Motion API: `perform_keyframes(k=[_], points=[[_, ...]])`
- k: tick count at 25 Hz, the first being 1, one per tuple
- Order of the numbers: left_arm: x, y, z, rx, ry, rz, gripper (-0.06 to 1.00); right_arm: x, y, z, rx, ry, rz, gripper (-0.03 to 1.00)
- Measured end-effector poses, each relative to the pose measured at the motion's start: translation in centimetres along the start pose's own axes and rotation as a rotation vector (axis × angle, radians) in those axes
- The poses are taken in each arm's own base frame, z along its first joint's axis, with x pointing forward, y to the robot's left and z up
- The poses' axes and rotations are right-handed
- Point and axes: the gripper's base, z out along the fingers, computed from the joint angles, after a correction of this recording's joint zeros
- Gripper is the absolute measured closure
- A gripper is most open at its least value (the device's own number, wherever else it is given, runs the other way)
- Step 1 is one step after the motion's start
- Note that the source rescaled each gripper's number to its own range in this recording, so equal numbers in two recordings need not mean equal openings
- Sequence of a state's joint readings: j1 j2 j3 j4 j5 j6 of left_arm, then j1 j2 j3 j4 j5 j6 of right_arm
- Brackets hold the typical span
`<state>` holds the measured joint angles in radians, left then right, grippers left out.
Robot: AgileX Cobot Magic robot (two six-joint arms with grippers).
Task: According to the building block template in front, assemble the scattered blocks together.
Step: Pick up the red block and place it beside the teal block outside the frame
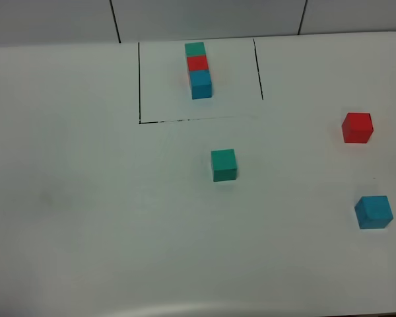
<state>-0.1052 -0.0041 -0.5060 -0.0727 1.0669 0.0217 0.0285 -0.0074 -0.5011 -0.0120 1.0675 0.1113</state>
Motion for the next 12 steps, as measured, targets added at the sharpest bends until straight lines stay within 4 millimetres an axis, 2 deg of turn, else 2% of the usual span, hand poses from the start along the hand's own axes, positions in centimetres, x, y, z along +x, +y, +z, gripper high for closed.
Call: perform_keyframes(k=[3, 12], points=[[-0.03, -0.09, 0.05, -0.066, -0.003, -0.043, 0.59, 0.00, 0.00, 0.00, 0.000, 0.000, 0.000, 0.26], [-0.03, -0.09, 0.05, -0.073, -0.004, -0.047, 0.64, 0.00, 0.00, 0.00, 0.000, 0.000, 0.000, 0.26]])
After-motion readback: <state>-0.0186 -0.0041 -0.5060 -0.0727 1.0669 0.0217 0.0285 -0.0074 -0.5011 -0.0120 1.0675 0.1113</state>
